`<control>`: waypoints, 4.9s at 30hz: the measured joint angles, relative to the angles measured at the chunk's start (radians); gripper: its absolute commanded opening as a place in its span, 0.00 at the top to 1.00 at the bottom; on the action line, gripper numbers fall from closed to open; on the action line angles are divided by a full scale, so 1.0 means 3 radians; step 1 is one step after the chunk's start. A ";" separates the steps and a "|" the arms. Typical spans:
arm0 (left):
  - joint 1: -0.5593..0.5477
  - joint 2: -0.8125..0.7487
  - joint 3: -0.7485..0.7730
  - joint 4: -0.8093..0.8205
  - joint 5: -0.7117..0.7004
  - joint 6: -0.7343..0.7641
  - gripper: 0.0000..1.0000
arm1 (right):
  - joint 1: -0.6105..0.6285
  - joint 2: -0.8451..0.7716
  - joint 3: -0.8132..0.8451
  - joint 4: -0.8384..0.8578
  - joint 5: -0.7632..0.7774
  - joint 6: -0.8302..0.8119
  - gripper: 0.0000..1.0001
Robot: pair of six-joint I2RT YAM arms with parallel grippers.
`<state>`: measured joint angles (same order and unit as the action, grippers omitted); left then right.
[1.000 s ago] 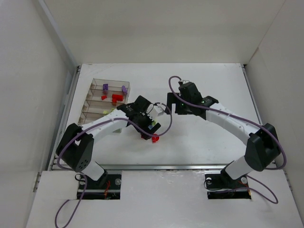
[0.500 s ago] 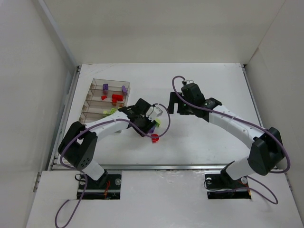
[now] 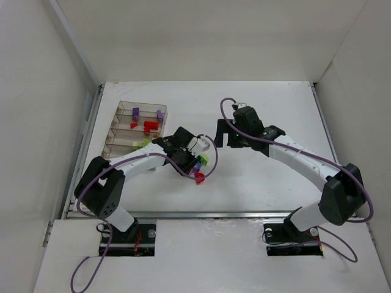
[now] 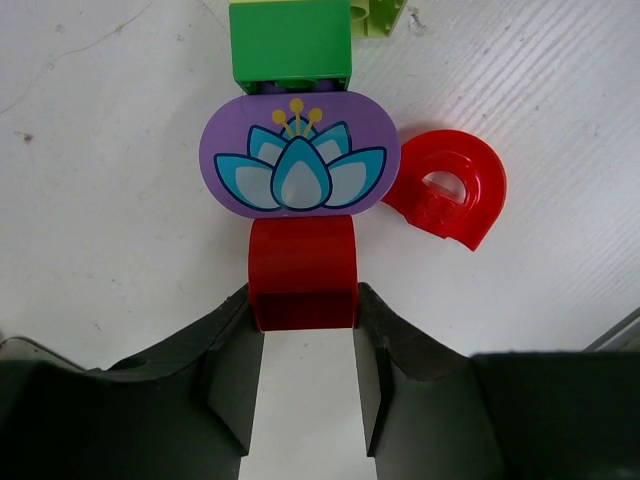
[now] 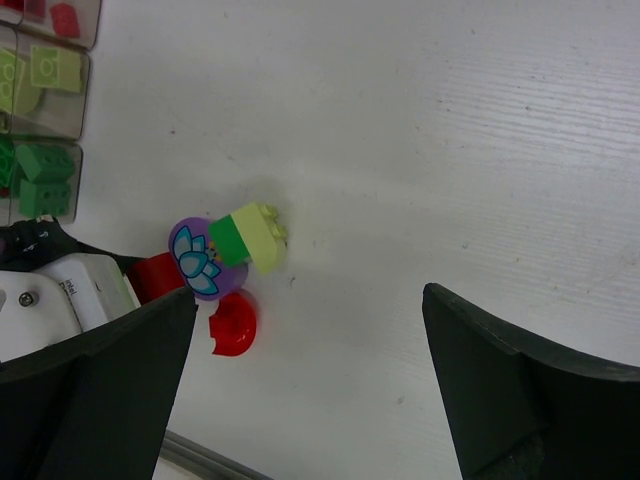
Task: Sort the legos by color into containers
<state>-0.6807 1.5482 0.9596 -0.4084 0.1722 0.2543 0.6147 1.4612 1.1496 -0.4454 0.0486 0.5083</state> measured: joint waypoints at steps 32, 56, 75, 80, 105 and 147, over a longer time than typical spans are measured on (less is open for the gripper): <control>-0.0004 -0.0793 0.1136 0.0760 -0.0237 -0.0036 1.00 | -0.0968 -0.0655 0.0685 0.0613 -0.1670 0.0314 0.00; -0.0083 -0.0741 0.1156 0.0813 0.0048 -0.0407 1.00 | -0.0484 -0.0004 0.0832 0.0872 -0.1695 0.0538 0.89; 0.0243 -0.1007 0.0373 0.0053 0.0338 0.0243 1.00 | -0.0701 0.0108 0.0835 0.0991 -0.0838 0.0554 1.00; 0.0418 -0.0966 0.0366 0.0062 0.0271 0.0203 1.00 | -0.0696 0.0454 0.0874 0.1005 -0.0814 0.0581 1.00; 0.2444 0.0629 0.1165 0.0338 0.0118 -0.0890 0.38 | -0.0697 0.1033 0.1269 0.1001 -0.1044 0.0603 0.98; 0.2857 0.1450 0.1653 0.0542 0.0210 -0.2144 0.32 | -0.0867 0.0863 0.1239 0.1001 -0.1108 0.0525 0.94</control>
<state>0.1764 1.9831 1.4555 -0.2459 0.2352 -0.3889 0.3546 1.7203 1.5211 -0.1452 -0.2836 0.6659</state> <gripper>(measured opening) 0.683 0.551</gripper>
